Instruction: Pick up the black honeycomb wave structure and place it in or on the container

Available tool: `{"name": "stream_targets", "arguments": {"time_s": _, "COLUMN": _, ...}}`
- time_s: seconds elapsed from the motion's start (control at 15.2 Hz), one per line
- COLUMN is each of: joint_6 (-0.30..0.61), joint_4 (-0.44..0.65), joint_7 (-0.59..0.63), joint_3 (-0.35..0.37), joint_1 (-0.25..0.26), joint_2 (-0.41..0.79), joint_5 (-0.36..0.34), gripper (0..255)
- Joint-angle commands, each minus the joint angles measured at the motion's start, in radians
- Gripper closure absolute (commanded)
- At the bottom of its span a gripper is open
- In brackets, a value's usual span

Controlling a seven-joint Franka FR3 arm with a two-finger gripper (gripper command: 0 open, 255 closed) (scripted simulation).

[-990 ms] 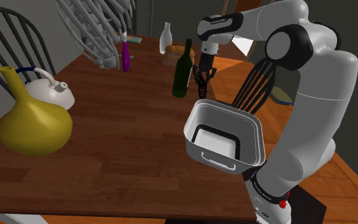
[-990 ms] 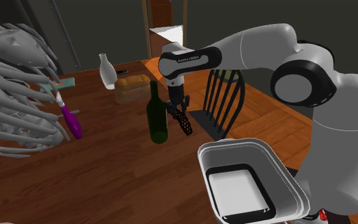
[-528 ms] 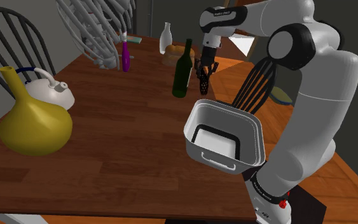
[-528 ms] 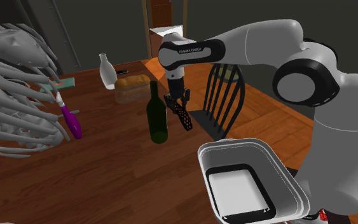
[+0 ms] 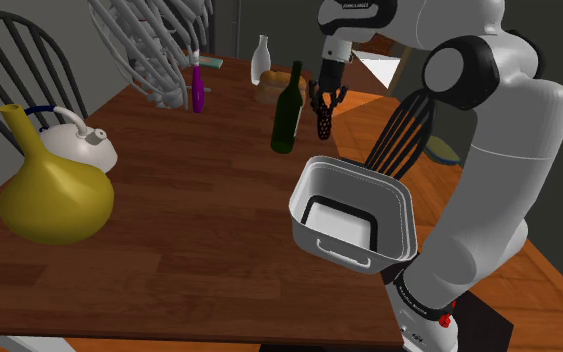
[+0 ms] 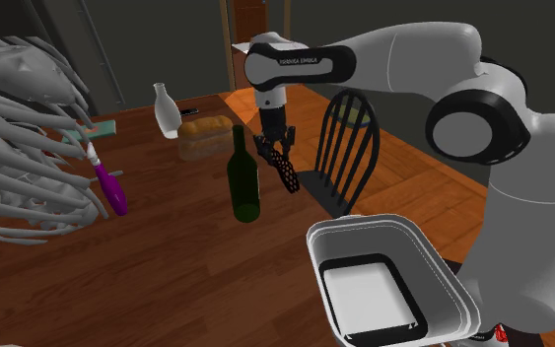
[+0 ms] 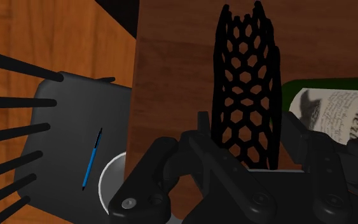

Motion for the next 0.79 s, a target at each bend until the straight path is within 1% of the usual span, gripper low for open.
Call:
{"name": "stream_targets", "arguments": {"time_s": 0.0, "joint_6": -0.027, "joint_4": 0.028, "joint_7": 0.002, "joint_3": 0.000, "joint_1": -0.002, "joint_2": 0.001, "joint_5": 0.000, "gripper": 255}}
{"name": "stream_targets", "arguments": {"time_s": 0.73, "joint_6": -0.187, "joint_4": 0.215, "joint_7": 0.019, "joint_3": -0.001, "joint_1": -0.013, "joint_2": 0.027, "joint_5": 0.006, "gripper": 255}}
